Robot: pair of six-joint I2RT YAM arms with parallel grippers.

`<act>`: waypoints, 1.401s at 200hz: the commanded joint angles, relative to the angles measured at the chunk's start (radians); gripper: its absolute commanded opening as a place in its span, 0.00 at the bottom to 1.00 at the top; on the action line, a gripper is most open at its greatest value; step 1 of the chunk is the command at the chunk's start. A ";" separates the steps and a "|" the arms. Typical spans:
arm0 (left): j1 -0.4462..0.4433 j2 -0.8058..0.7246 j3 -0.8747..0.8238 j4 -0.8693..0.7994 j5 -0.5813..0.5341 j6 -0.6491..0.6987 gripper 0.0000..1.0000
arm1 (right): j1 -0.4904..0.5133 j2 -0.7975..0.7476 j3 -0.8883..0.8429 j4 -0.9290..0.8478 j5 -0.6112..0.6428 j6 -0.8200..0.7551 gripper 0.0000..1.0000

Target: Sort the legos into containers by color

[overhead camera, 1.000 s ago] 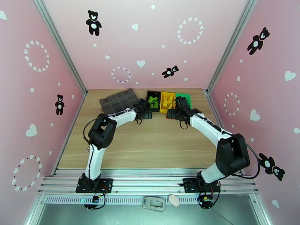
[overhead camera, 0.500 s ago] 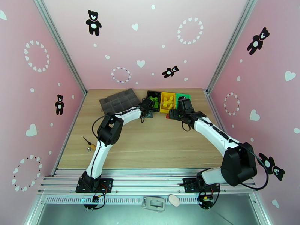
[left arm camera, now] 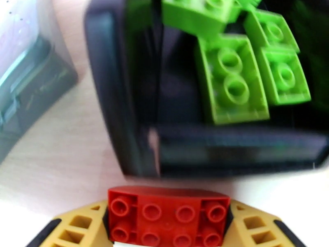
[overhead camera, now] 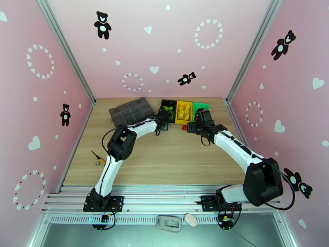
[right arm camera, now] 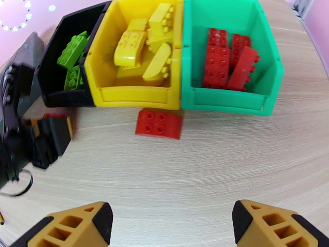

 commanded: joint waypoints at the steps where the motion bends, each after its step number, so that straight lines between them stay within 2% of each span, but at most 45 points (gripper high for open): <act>1: -0.029 -0.120 -0.067 0.021 -0.004 -0.011 0.50 | -0.046 -0.036 -0.013 -0.027 0.033 0.028 0.81; 27: -0.065 -0.174 -0.101 0.043 0.065 -0.004 0.50 | -0.123 -0.046 -0.019 -0.027 0.007 0.049 0.81; 63: -0.082 -0.155 -0.040 0.090 0.269 -0.004 0.49 | -0.211 -0.046 -0.033 -0.019 -0.043 0.075 0.81; 97: -0.097 -0.074 0.100 0.131 0.420 -0.031 0.49 | -0.258 -0.049 -0.070 0.008 -0.102 0.095 0.80; 127: -0.107 0.040 0.306 0.126 0.519 -0.074 0.49 | -0.264 -0.075 -0.119 0.021 -0.104 0.109 0.80; 172: -0.124 0.292 0.741 0.030 0.599 -0.118 0.50 | -0.266 -0.166 -0.206 0.031 -0.093 0.141 0.80; 194: -0.123 0.394 0.887 0.029 0.621 -0.145 0.51 | -0.266 -0.214 -0.240 0.030 -0.099 0.151 0.80; 280: -0.113 0.492 0.952 0.277 0.621 -0.265 0.55 | -0.266 -0.355 -0.297 -0.027 -0.114 0.126 0.80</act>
